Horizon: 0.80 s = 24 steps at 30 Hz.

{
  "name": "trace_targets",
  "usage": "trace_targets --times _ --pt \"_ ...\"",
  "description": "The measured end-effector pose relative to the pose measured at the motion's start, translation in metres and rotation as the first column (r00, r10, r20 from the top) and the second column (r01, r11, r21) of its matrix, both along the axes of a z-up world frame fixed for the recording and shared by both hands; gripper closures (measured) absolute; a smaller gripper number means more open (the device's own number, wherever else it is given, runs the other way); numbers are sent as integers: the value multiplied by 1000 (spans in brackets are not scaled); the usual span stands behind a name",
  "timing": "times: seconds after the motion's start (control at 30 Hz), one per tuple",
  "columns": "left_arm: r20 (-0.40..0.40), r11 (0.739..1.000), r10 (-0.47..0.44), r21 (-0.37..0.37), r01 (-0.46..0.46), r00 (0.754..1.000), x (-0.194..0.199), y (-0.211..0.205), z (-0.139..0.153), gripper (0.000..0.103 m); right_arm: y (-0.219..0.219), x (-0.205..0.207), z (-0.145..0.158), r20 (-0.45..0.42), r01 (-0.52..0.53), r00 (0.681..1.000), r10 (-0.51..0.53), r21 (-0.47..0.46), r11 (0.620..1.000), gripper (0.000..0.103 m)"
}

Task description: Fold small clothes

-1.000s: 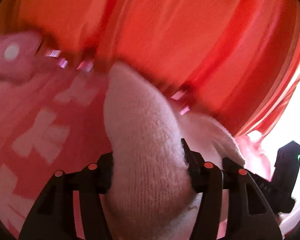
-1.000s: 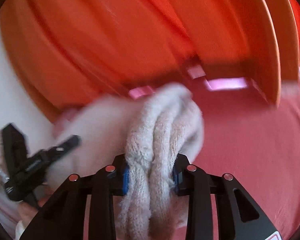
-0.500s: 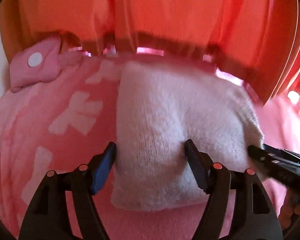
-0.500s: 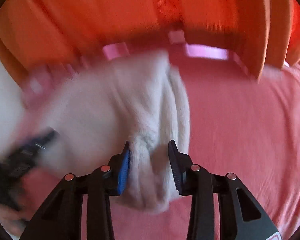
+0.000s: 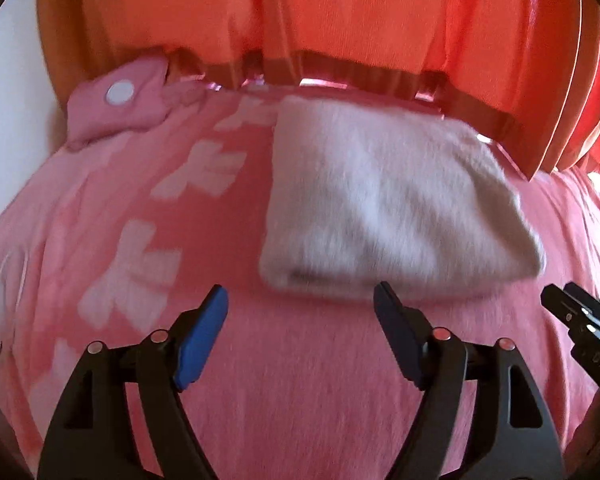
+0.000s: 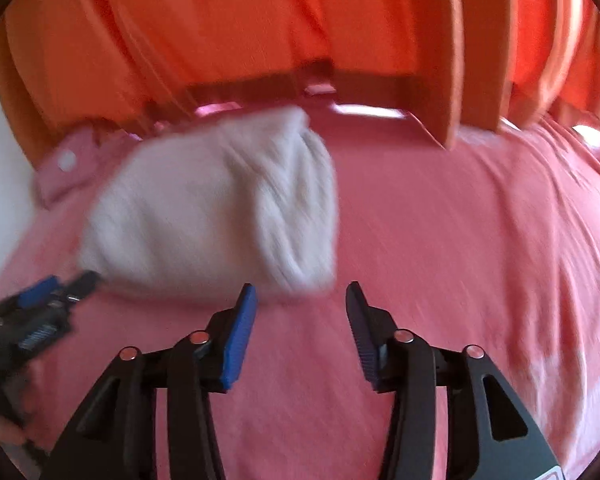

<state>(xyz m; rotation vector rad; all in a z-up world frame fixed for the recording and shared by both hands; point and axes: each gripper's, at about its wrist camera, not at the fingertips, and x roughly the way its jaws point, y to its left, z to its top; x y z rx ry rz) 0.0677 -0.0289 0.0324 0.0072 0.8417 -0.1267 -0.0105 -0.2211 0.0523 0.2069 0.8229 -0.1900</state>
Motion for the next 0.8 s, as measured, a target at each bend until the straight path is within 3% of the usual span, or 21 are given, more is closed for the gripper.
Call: trace_targets --times 0.17,0.6,0.8 --pt "19 999 34 41 -35 999 -19 4 -10 27 -2 -14 -16 -25 32 999 -32 -12 999 48" --pt "12 996 46 74 -47 999 -31 0 -37 25 30 -20 -42 -62 -12 998 9 -50 999 45" --pt "47 994 52 99 -56 998 -37 -8 -38 25 36 -22 -45 -48 -4 999 1 -62 998 39"
